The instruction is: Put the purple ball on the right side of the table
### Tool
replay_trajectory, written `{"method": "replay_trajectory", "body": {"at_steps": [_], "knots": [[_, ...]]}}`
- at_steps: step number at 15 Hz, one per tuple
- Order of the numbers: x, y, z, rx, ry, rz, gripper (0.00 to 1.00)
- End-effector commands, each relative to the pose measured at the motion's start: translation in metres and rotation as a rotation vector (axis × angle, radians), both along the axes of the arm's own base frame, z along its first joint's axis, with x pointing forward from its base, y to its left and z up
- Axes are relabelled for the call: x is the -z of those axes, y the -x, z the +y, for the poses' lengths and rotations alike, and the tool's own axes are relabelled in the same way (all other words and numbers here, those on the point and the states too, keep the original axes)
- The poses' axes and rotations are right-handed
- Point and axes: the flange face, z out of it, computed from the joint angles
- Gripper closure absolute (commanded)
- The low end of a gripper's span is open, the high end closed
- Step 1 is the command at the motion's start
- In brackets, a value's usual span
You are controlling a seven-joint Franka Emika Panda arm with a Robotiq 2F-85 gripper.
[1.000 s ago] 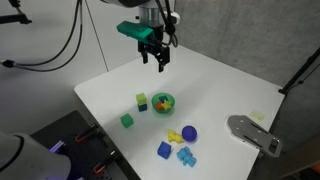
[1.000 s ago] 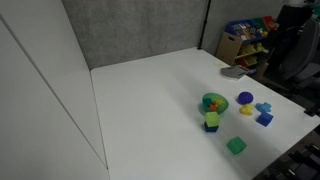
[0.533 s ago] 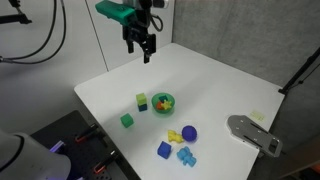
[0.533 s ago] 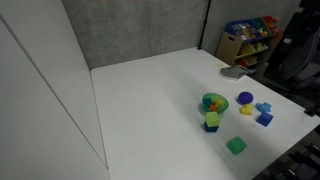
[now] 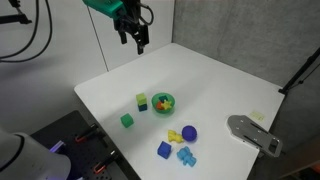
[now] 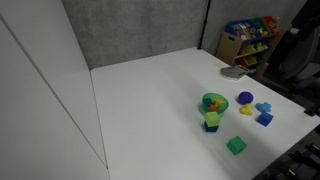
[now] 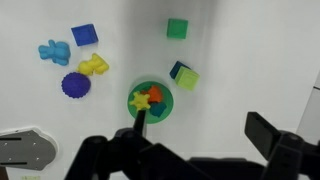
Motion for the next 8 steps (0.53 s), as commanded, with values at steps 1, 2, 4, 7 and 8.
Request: {"method": "replay_trajectory", "body": {"at_steps": [1, 2, 4, 7, 8], "knots": [[-0.0031, 0.0059, 0.0003, -0.023, 0.025, -0.014, 0.0], [-0.0034, 0.0064, 0.0004, -0.023, 0.035, -0.012, 0.0], [-0.0036, 0.0066, -0.0004, -0.027, 0.049, -0.013, 0.0], [-0.0001, 0.0019, -0.0015, -0.019, 0.042, 0.001, 0.0], [0.0001, 0.002, -0.0016, -0.02, 0.045, 0.001, 0.0]]}}
